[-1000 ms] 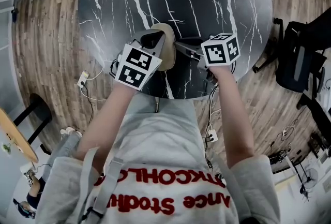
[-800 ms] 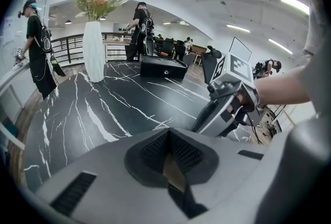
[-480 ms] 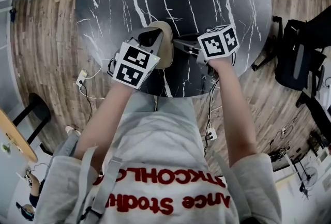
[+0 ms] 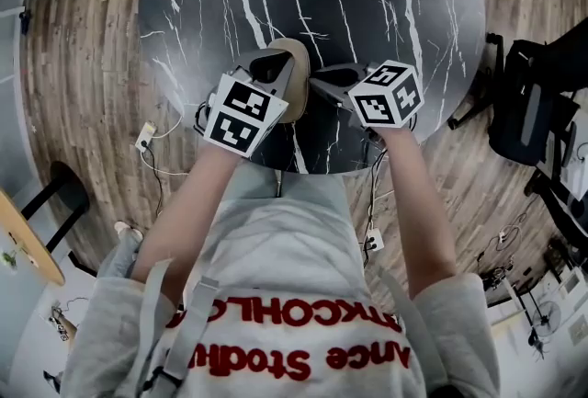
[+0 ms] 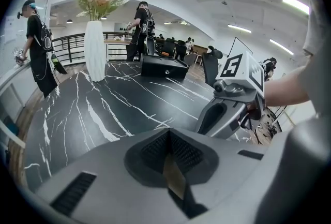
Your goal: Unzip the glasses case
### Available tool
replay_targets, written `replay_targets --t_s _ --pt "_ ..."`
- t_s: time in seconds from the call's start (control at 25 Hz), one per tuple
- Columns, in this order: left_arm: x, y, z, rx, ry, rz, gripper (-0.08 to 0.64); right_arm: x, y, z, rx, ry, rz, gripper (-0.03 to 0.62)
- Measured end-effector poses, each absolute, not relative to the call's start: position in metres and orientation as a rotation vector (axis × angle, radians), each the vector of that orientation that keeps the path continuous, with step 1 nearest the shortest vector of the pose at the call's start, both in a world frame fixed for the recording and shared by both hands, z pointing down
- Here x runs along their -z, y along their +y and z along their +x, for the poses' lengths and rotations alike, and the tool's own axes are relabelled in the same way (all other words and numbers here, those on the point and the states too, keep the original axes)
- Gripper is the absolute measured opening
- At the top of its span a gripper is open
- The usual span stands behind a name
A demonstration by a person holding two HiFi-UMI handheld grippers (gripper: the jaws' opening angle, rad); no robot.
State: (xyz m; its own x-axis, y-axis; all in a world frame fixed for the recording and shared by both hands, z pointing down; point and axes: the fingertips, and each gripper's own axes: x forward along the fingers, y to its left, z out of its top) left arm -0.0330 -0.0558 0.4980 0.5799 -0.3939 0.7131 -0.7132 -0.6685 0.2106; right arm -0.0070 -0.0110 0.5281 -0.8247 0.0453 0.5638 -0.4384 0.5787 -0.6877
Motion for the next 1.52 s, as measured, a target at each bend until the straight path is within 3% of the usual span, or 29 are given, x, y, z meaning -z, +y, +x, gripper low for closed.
replay_targets --t_s 0.44,0.72,1.52 --pt "-0.498 -0.055 -0.032 -0.879 -0.886 2.328 0.006 -0.523 -0.006 -0.015 -0.693 -2.312 0.173 0.049" --pt "-0.498 -0.056 -0.032 -0.861 -0.89 2.319 0.006 -0.525 -0.001 -0.015 -0.535 -2.284 0.069 0.049" --pt "-0.497 -0.054 -0.034 -0.772 -0.9 2.32 0.005 -0.529 0.071 -0.038 -0.712 -2.31 0.189 0.046"
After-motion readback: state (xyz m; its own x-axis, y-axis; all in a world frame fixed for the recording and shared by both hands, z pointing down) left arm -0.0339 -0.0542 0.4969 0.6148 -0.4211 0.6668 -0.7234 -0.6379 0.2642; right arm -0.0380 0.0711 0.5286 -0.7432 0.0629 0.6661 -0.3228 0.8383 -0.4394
